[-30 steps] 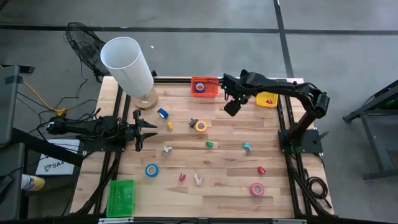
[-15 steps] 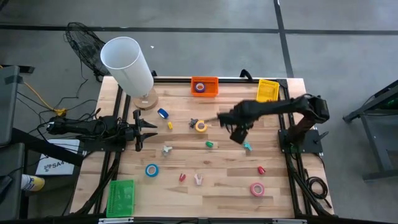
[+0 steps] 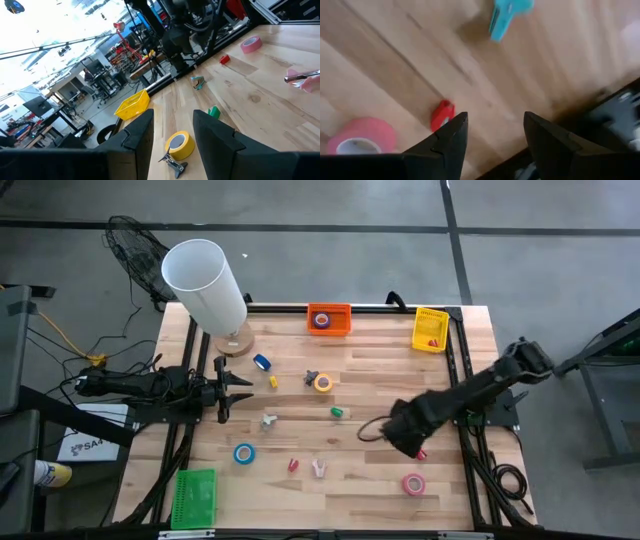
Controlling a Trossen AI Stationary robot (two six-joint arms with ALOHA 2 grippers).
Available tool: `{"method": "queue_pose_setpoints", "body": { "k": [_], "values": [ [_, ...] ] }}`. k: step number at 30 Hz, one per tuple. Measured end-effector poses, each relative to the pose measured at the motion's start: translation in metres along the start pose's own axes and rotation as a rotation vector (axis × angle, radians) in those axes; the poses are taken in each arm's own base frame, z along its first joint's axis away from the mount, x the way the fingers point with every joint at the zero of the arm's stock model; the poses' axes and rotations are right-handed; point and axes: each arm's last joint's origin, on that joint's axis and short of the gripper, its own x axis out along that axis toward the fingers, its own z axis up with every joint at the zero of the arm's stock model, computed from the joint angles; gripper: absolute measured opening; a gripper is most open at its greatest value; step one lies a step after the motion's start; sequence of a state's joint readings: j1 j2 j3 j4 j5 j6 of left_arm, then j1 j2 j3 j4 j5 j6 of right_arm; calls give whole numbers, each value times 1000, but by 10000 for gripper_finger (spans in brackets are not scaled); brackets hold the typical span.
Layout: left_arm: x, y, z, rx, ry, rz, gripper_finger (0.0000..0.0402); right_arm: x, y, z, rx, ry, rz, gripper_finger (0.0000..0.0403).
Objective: Pick and place Stapler, Stapler remover, tape
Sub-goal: Put the right mini red stapler into the yellow bin
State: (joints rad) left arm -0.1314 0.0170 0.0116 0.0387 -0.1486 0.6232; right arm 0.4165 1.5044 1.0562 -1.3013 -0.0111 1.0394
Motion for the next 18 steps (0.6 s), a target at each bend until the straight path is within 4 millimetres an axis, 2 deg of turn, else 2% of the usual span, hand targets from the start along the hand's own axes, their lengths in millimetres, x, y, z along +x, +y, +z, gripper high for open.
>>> {"method": "queue_pose_setpoints", "body": {
  "k": [8, 18],
  "values": [
    [0, 0, 0, 0, 0, 0, 135, 23, -11, -31, 190, -57, 177, 185],
    [0, 0, 0, 0, 0, 0, 135, 59, -8, -35, 236, -24, 282, 185]
  ]
}}
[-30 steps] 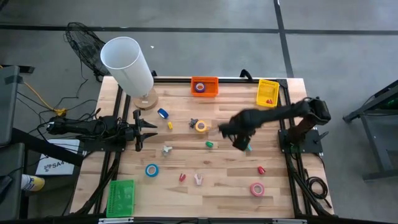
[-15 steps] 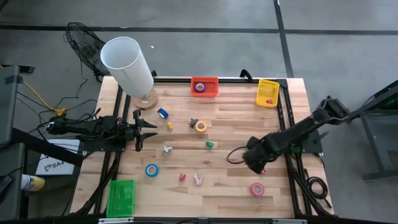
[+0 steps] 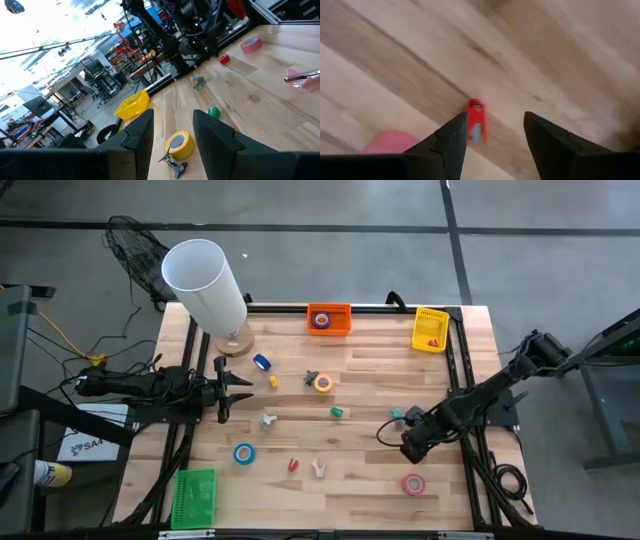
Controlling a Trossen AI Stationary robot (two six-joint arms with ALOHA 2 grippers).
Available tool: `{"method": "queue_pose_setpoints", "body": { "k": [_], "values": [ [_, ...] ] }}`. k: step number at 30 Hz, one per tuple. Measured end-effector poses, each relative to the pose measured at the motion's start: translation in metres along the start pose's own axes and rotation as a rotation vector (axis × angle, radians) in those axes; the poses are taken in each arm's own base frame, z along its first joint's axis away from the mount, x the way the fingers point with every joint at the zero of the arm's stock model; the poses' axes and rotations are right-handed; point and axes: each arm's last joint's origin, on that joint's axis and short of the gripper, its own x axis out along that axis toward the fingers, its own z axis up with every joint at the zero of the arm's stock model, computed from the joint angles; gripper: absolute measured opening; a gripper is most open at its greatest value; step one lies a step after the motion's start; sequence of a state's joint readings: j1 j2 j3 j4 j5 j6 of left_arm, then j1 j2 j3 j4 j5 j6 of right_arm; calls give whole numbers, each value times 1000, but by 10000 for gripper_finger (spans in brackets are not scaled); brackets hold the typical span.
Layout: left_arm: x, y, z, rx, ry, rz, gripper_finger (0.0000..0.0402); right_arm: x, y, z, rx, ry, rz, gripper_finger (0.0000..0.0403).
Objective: Pick and place Stapler, Stapler remover, tape
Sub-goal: Put the right mini red stapler into the yellow bin
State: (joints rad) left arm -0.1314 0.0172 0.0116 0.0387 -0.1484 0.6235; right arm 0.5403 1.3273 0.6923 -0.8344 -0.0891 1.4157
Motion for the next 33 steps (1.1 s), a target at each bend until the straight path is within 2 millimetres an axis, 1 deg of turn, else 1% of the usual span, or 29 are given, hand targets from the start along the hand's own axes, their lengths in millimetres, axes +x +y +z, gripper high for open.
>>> {"method": "queue_pose_setpoints", "body": {
  "k": [3, 11, 24, 30, 33],
  "values": [
    [0, 0, 0, 0, 0, 0, 135, 4, 0, 0, -1, -5, 21, 185],
    [0, 0, 0, 0, 0, 0, 135, 6, 2, 1, 17, -14, 30, 185],
    [0, 0, 0, 0, 0, 0, 135, 32, 11, -17, 44, 48, -58, 185],
    [0, 0, 0, 0, 0, 0, 135, 37, 14, -21, 82, 48, -69, 185],
    [0, 0, 0, 0, 0, 0, 135, 37, 14, -21, 99, 49, -71, 179]
  ]
}}
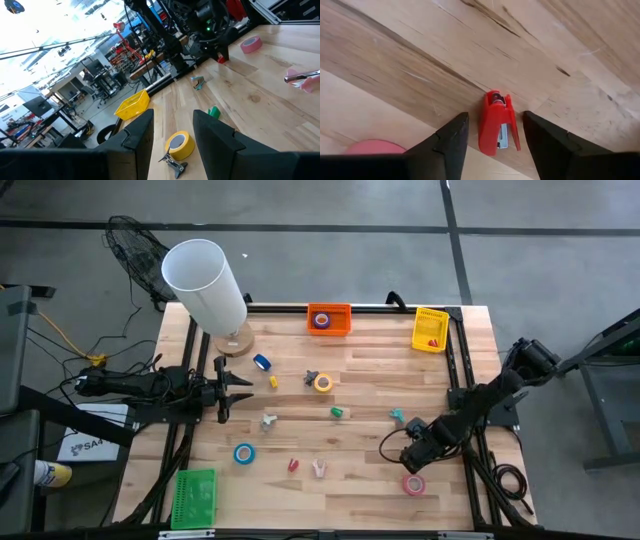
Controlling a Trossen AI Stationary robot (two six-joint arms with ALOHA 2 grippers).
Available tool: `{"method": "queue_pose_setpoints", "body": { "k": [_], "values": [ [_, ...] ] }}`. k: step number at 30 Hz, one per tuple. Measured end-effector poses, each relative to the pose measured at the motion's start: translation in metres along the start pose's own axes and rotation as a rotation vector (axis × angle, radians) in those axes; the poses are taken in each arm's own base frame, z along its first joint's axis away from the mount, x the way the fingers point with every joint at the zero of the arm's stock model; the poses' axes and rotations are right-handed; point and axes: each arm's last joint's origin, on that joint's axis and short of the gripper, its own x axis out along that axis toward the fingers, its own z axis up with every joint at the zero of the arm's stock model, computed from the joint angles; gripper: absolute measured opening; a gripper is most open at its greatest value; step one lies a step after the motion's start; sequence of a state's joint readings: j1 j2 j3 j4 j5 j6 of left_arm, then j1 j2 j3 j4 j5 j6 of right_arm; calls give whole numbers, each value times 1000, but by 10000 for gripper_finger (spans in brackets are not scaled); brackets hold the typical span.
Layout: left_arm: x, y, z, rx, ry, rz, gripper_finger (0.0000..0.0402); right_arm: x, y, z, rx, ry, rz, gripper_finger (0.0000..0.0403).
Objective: Pick and place Stapler, Stapler remover, tape
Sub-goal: Put the right mini red stapler into the yellow bin
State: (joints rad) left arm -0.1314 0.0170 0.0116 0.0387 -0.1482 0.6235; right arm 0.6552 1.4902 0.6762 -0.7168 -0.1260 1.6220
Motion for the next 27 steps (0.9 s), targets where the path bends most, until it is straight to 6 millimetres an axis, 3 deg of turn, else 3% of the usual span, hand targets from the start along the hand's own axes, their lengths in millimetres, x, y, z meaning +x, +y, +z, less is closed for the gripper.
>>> {"method": "queue_pose_setpoints", "body": {
  "k": [16, 27],
  "values": [
    [0, 0, 0, 0, 0, 0, 135, 0, -1, 0, -29, 16, -3, 60],
    [0, 0, 0, 0, 0, 0, 135, -17, -11, 7, -42, -114, 16, 60]
  ]
}}
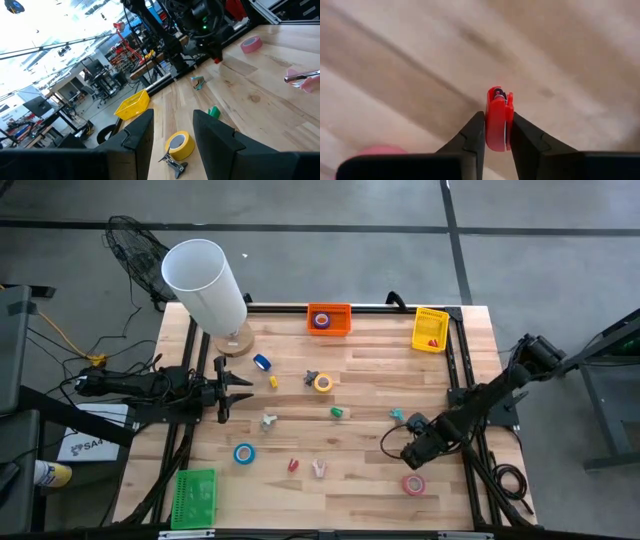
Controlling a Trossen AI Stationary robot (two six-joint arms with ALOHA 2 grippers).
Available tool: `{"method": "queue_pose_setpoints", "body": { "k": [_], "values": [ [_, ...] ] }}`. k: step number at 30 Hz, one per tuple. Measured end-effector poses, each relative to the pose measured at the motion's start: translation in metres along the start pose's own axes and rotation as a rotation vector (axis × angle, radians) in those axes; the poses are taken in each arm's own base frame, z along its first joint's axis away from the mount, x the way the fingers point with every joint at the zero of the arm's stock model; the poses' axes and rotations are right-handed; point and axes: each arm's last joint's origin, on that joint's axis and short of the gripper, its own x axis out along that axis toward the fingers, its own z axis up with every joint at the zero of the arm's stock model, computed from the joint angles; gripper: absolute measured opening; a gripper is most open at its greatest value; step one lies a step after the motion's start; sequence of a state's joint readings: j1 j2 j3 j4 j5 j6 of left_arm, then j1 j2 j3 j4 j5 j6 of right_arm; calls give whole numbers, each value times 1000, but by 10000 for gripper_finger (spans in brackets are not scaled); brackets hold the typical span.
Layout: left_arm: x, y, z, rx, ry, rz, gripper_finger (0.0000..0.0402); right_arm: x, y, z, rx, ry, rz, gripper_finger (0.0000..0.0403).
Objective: Pick and place Stapler, Stapler remover, tape
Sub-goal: Put the right mini red stapler into the yellow bin
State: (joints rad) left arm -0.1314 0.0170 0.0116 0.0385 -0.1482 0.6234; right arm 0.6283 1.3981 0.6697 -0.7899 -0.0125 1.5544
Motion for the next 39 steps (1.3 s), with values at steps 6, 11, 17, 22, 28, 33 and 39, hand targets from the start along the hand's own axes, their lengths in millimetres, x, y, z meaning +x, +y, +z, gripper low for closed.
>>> {"method": "queue_pose_setpoints", "body": {
  "k": [6, 11, 17, 22, 28, 33, 39],
  "values": [
    [0, 0, 0, 0, 0, 0, 135, -12, -13, 21, 23, -148, -45, 55],
    [0, 0, 0, 0, 0, 0, 135, -23, -25, 47, 60, -303, -73, 60],
    [0, 0, 0, 0, 0, 0, 135, -36, -44, 81, 118, -491, -155, 57],
    [0, 0, 0, 0, 0, 0, 135, -48, -68, 108, 191, -609, -240, 60],
    [0, 0, 0, 0, 0, 0, 135, -61, -100, 134, 310, -699, -359, 60],
    [0, 0, 0, 0, 0, 0, 135, -64, -120, 157, 386, -741, -429, 61],
    [0, 0, 0, 0, 0, 0, 135, -65, -138, 184, 432, -775, -434, 63]
  ]
}}
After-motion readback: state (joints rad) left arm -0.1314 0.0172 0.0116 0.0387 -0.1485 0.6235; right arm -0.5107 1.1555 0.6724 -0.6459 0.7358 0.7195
